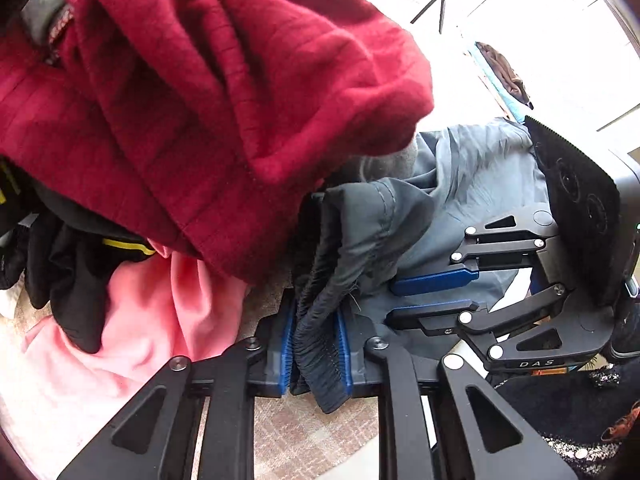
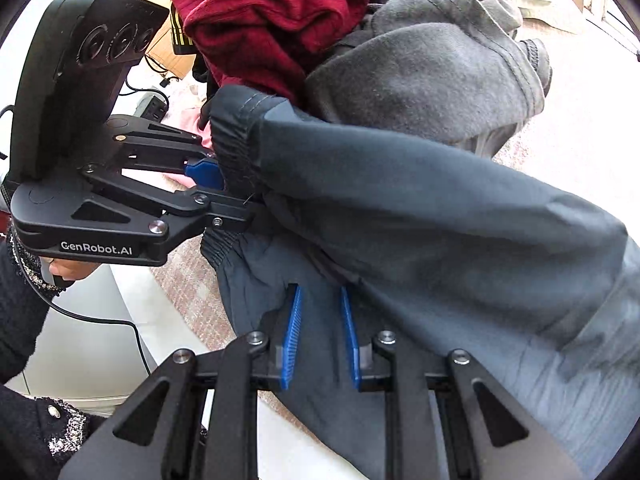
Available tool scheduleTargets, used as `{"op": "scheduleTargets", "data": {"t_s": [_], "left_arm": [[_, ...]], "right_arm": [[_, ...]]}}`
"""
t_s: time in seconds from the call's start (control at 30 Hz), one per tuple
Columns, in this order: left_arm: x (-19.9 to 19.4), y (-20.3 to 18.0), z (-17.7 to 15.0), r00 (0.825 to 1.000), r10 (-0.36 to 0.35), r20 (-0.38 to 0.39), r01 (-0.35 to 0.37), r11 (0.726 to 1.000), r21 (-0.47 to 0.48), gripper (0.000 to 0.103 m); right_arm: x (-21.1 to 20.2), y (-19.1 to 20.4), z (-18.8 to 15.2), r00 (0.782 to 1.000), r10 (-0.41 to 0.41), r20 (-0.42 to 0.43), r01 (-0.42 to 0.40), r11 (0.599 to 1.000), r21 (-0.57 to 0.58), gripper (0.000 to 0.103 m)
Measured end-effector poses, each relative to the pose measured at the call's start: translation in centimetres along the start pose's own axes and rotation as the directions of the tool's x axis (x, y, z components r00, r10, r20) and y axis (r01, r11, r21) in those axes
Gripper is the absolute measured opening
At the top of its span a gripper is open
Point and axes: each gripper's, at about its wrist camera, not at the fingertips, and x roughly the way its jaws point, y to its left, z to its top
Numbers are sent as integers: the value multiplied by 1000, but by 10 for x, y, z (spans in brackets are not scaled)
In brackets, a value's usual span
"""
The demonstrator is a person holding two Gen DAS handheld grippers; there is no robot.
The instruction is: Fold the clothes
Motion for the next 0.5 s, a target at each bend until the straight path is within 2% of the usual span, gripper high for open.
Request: {"op": "scheduleTargets", "data": {"t_s": [0.2, 0.27, 0.3, 0.4, 0.5], "left_arm": [[-24, -14, -20, 999, 7, 49, -9, 1000, 25, 11], [-21, -9, -22, 999, 16, 41, -17, 1000, 18, 12], [-24, 6, -23, 999, 27, 28, -27, 1000, 3, 11], [-14, 17, -22, 1000, 17, 16, -17, 1000, -26, 11], [5, 9, -38, 1000, 9, 20, -8, 1000, -17, 11]], "right_arm": [[-9, 1, -8, 998, 53, 37, -54, 998, 27, 20], [-13, 1, -15, 997, 64, 48, -66, 997, 38, 20], [-16, -1, -21, 997, 63, 48, -66, 997, 51, 20], [-25, -9, -39, 997, 58, 47, -63, 994, 92, 20], [-48, -31, -71, 997, 3, 72, -16, 985, 173, 20]]}}
